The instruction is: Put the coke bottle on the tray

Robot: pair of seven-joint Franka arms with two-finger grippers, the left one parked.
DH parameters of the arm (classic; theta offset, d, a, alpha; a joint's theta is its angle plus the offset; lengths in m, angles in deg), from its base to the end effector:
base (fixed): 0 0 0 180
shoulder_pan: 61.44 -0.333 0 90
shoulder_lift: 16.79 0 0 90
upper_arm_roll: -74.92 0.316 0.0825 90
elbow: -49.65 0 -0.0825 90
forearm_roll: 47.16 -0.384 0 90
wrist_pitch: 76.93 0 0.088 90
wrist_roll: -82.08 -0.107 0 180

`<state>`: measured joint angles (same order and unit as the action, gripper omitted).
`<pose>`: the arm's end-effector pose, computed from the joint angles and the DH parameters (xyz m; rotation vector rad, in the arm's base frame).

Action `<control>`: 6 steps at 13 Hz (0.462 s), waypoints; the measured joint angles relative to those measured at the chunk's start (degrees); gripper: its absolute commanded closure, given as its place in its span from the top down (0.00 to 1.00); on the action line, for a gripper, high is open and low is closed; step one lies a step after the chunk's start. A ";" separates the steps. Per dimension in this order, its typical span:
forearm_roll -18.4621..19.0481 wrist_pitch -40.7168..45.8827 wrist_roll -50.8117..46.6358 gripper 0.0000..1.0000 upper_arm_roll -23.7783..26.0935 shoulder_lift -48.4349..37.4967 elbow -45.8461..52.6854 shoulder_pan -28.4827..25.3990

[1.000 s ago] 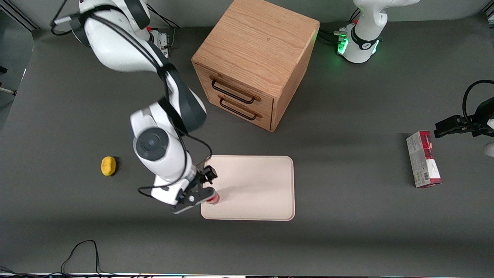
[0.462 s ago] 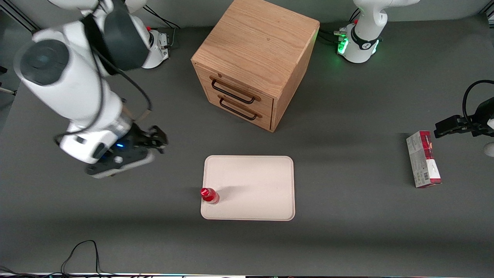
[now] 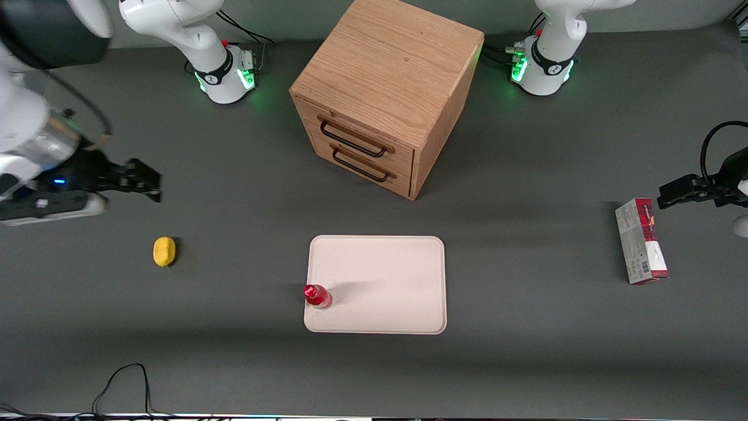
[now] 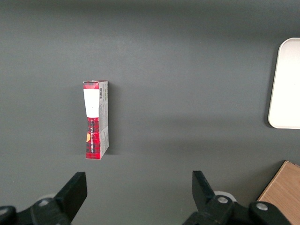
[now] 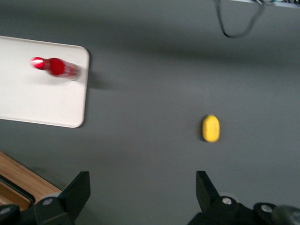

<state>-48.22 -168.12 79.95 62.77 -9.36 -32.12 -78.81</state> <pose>0.5928 0.0650 0.6212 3.1335 0.0880 0.0597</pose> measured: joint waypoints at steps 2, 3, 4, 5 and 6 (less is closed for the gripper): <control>-0.25 -1.57 0.96 1.00 2.61 -2.01 -3.83 6.22; -0.27 -2.53 1.00 1.00 4.17 -2.93 -5.75 8.80; -0.28 -3.22 1.00 1.00 4.98 -3.65 -7.24 10.14; -0.28 -3.45 1.00 1.00 5.24 -4.14 -8.20 10.58; -0.27 -3.51 1.00 1.00 5.28 -4.38 -8.67 10.61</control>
<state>-48.50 -171.63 80.95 68.05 -13.74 -40.78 -68.20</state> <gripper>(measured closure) 0.000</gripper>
